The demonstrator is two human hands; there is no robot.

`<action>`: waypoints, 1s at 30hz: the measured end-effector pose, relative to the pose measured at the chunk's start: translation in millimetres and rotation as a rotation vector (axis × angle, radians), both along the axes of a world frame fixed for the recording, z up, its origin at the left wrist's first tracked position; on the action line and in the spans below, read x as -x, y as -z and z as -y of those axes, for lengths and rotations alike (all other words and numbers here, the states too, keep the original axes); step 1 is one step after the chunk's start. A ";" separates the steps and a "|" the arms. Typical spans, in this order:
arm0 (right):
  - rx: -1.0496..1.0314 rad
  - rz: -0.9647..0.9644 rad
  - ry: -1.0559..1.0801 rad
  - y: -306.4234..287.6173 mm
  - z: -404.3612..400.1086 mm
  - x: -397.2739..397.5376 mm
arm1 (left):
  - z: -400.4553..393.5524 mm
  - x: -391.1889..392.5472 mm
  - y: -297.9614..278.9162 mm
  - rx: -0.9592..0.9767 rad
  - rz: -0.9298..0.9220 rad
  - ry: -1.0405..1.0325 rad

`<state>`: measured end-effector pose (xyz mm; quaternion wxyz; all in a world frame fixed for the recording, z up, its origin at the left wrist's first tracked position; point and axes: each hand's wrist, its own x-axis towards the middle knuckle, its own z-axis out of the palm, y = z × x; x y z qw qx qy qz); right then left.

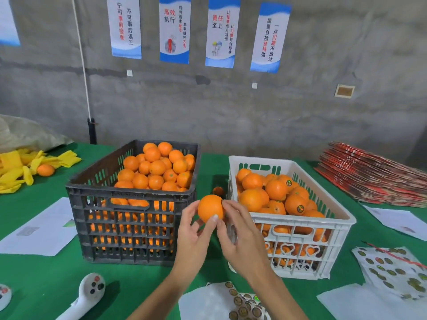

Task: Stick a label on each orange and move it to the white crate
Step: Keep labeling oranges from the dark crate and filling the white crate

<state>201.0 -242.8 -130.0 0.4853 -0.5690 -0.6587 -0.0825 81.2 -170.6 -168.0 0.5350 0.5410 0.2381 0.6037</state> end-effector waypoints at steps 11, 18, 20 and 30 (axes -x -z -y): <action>0.008 0.090 0.114 -88.8 -70.4 -82.6 | -70.6 -88.5 -108.6 -0.068 -0.207 0.118; 0.217 0.082 0.383 -87.5 -108.1 -145.6 | -125.5 -96.5 -129.4 -0.172 -0.482 0.008; 0.252 0.132 0.419 -85.9 -119.0 -152.2 | -150.1 -84.9 -131.4 -0.249 -0.491 -0.087; 0.288 0.332 0.221 -99.9 -221.0 -83.6 | -276.5 -17.7 -117.7 -0.360 -1.024 -0.438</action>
